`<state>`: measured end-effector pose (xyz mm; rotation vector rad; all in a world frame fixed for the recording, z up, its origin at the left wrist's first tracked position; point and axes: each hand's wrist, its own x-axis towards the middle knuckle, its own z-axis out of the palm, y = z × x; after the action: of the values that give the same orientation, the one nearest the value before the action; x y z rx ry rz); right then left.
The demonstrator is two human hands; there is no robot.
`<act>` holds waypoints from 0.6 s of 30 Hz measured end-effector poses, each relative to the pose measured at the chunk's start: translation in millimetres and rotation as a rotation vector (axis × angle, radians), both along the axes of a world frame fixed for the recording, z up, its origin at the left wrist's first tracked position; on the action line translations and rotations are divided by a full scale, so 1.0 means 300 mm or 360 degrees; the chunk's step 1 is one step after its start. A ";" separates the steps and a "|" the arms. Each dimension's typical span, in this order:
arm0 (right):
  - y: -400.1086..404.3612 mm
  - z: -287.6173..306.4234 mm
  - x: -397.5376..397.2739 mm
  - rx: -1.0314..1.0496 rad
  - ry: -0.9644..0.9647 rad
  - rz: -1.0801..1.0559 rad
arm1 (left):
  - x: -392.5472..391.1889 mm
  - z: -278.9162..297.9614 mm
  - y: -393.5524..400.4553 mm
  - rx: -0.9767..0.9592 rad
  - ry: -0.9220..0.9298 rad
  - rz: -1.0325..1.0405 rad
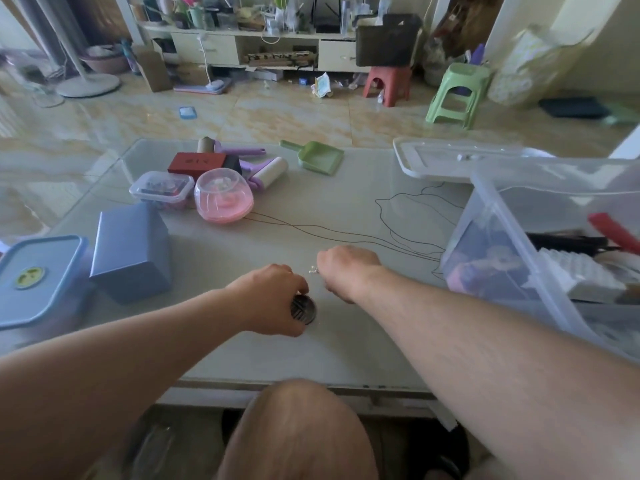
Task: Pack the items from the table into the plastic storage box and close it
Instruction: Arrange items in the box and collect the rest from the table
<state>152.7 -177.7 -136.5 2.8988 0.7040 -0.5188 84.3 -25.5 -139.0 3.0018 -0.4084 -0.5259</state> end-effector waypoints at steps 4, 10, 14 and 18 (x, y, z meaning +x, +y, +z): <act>-0.052 0.166 -0.022 0.0219 -0.0211 -0.0040 | -0.019 0.142 -0.009 0.0000 -0.0098 0.0060; -0.423 0.610 -0.050 0.0845 -0.0590 -0.0105 | -0.015 0.437 -0.304 -0.0258 -0.0458 -0.0033; -0.842 0.698 -0.089 0.0871 -0.0660 -0.0436 | -0.012 0.570 -0.611 -0.0485 -0.0655 -0.0190; -1.132 0.578 -0.104 0.0701 -0.0444 -0.0782 | 0.037 0.585 -0.894 -0.0487 -0.0676 -0.0372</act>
<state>121.6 -517.2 36.9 3.4671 0.0586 0.0230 95.6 -293.6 36.3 2.7616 -0.7913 0.1642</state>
